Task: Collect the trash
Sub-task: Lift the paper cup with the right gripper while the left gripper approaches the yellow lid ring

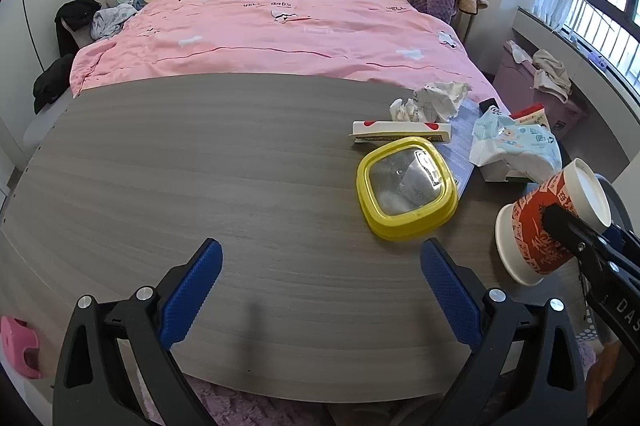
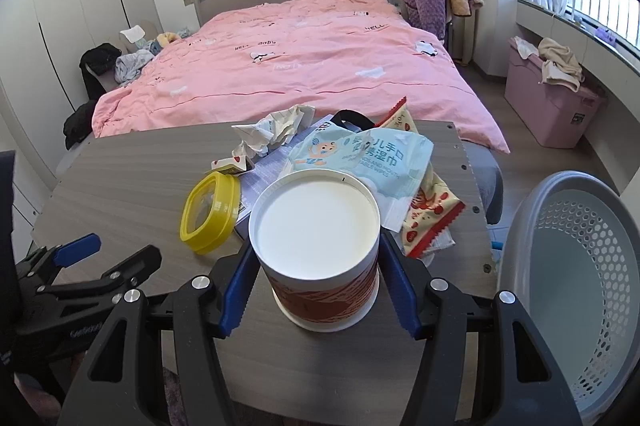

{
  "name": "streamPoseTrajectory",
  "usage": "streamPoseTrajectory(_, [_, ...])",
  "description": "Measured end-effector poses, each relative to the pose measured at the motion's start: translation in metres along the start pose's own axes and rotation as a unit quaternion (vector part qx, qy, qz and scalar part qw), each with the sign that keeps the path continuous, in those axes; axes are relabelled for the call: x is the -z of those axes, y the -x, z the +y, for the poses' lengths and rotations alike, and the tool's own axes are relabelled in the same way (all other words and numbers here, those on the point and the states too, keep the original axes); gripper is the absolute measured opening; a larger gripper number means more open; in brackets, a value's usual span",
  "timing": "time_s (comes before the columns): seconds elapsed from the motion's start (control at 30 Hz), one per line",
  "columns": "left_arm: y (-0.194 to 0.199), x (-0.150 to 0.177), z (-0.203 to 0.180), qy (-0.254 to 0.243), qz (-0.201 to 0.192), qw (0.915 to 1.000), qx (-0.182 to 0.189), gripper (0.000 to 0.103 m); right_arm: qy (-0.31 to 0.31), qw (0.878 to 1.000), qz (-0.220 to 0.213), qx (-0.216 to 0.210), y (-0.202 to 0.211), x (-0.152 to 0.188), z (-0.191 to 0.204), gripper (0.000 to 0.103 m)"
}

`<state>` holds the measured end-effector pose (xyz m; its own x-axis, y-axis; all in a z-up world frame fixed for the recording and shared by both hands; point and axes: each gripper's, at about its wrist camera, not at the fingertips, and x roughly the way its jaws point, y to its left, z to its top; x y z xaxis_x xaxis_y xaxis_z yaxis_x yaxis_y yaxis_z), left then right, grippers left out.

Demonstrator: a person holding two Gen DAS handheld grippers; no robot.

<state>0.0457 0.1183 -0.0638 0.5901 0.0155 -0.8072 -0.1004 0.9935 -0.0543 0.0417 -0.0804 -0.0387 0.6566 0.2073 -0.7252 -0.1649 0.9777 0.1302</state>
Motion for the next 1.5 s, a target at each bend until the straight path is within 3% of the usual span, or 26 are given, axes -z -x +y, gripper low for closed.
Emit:
streamPoseTrajectory(0.47, [-0.01, -0.037, -0.027, 0.014, -0.01, 0.9991, 0.039, 0.095, -0.025, 1.0, -0.003, 0.005, 0.025, 0.013, -0.03, 0.058])
streamPoseTrajectory(0.73, [-0.032, -0.046, -0.041, 0.0, 0.001, 0.9998, 0.021, 0.095, -0.033, 0.999, -0.007, 0.0, 0.03, 0.015, -0.035, 0.058])
streamPoseTrajectory(1.5, [-0.035, -0.034, 0.016, 0.034, -0.001, 0.9994, -0.011, 0.095, -0.018, 1.0, -0.005, -0.011, 0.029, 0.015, -0.027, 0.058])
